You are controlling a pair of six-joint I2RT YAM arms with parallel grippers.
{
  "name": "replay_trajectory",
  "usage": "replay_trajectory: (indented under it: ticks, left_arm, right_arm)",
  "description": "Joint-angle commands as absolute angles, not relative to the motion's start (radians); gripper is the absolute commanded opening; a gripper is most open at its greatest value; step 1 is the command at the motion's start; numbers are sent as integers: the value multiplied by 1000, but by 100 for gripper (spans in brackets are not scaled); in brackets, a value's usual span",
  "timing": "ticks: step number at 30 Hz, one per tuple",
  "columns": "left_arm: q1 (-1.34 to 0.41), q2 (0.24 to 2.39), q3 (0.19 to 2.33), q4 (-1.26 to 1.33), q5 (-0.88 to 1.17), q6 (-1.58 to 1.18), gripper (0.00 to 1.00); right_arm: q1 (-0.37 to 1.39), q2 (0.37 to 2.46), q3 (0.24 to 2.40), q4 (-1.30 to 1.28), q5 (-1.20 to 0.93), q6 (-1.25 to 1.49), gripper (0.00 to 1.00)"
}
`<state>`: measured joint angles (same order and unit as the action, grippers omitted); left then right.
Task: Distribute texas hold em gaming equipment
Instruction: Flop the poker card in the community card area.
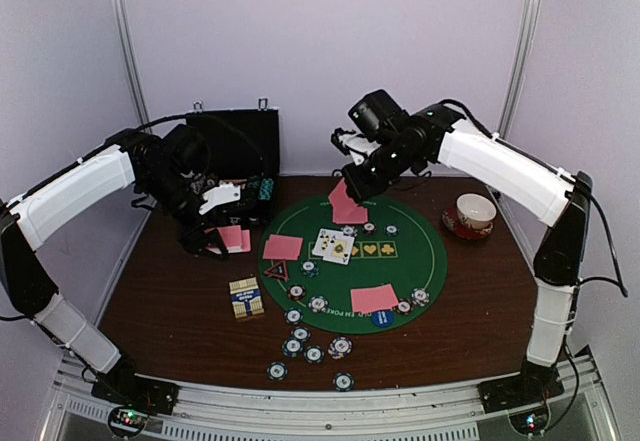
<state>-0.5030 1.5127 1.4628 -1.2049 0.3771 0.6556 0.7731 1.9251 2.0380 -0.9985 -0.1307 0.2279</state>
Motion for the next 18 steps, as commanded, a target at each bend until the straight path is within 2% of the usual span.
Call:
replay_trajectory:
  ticks: [1, 4, 6, 12, 18]
  left_arm:
    - [-499, 1490, 1482, -1194, 387, 659, 0]
    - [-499, 1488, 1480, -1193, 383, 659, 0]
    - [-499, 1487, 1480, -1194, 381, 659, 0]
    - [-499, 1484, 1485, -1201, 382, 660, 0]
    - [-499, 1478, 1481, -1203, 377, 664, 0]
  right_arm:
    - [889, 1995, 1963, -1031, 597, -165, 0]
    - [944, 2046, 1872, -843, 894, -348, 0]
    - [960, 2077, 1817, -704, 990, -458, 0]
    - [977, 2167, 1762, -541, 978, -543, 0]
    - [1002, 2244, 1722, -535, 920, -511, 0]
